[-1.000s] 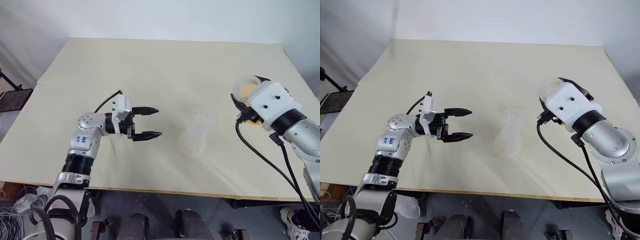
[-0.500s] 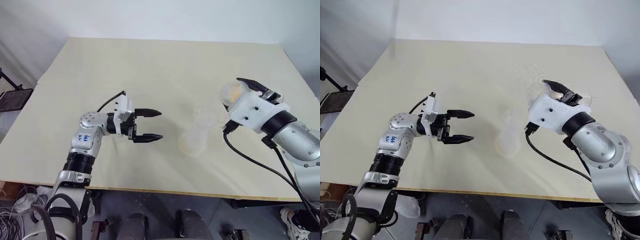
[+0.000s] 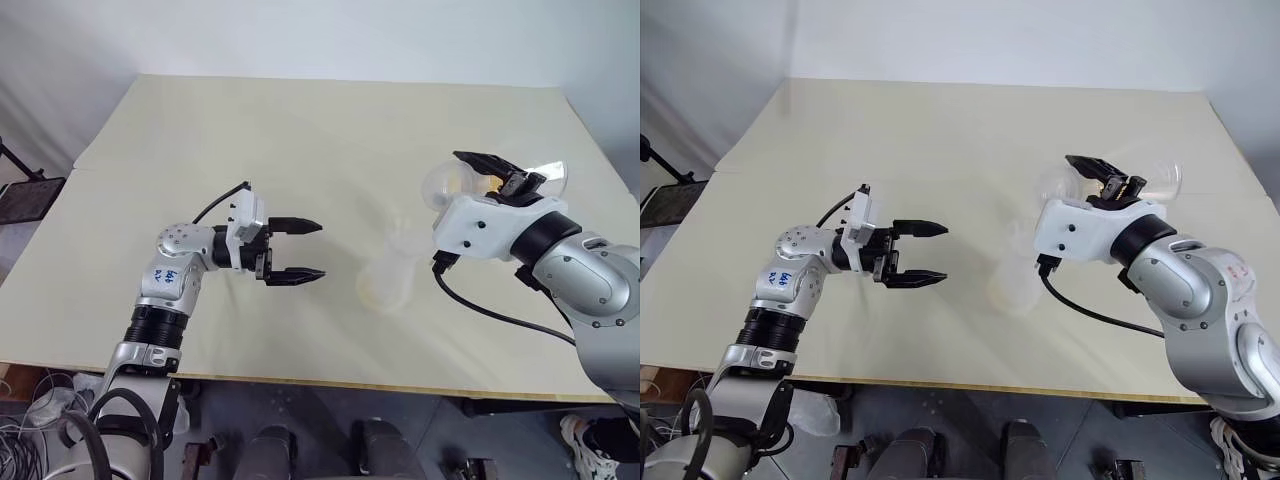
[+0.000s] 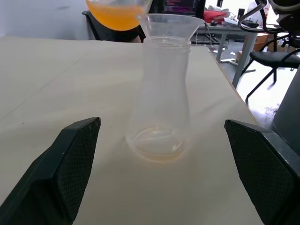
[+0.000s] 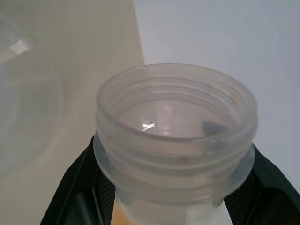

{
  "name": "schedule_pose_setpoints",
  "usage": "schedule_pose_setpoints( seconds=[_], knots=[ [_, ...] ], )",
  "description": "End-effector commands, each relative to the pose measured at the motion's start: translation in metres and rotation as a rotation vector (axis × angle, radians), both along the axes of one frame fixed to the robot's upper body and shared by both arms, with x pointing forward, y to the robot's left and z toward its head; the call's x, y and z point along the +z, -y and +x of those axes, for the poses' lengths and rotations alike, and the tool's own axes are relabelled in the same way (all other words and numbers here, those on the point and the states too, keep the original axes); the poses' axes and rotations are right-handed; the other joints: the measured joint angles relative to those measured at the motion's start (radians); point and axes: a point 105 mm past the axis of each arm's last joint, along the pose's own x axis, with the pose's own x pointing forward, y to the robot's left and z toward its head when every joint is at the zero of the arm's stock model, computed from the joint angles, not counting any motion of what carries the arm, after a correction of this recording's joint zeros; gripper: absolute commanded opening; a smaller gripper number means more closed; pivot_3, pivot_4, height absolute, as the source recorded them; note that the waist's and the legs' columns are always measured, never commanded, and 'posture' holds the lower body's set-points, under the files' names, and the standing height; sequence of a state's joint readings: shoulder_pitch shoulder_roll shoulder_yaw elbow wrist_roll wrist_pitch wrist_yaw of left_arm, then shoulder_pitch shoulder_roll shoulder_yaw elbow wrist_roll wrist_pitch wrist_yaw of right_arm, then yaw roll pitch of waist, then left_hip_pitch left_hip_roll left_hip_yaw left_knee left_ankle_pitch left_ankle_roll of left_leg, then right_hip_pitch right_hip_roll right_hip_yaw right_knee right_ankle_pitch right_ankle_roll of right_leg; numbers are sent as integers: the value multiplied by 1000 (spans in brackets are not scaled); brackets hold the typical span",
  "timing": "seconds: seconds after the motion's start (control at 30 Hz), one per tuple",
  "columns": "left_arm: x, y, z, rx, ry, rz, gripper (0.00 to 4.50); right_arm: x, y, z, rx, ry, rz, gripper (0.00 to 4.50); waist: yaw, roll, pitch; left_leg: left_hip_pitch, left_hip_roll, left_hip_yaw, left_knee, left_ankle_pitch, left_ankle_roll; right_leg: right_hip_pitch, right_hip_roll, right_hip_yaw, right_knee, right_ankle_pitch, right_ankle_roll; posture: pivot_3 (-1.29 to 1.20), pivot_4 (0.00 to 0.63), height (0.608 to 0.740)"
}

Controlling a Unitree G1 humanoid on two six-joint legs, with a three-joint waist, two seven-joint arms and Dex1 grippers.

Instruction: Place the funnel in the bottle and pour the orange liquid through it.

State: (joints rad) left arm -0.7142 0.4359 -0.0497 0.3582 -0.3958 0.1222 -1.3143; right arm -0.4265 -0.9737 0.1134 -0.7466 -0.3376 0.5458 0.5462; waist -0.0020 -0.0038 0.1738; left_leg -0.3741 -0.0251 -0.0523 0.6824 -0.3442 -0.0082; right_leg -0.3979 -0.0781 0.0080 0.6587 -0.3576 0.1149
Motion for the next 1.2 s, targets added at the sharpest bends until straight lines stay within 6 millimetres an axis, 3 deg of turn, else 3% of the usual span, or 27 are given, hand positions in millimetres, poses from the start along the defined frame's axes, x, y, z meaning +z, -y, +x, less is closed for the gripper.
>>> schedule_pose_setpoints(
  seconds=[0.03, 1.2],
  knots=[
    [9, 0, -2, -9, 39, -4, 4500, 13, -4, -5, 8, 93, -40, 2470, 0, 0, 0, 0, 0, 0, 0, 0, 0, 0, 0, 0, 0, 0, 0, 0, 150, 740],
    [8, -1, -3, -5, 38, -8, 4500, 0, 5, 1, -50, 229, -243, 2470, -1, 0, 0, 0, 0, 1, 0, 0, 0, 0, 0, -2, 2, 0, 0, 0, 150, 740]
  ],
)
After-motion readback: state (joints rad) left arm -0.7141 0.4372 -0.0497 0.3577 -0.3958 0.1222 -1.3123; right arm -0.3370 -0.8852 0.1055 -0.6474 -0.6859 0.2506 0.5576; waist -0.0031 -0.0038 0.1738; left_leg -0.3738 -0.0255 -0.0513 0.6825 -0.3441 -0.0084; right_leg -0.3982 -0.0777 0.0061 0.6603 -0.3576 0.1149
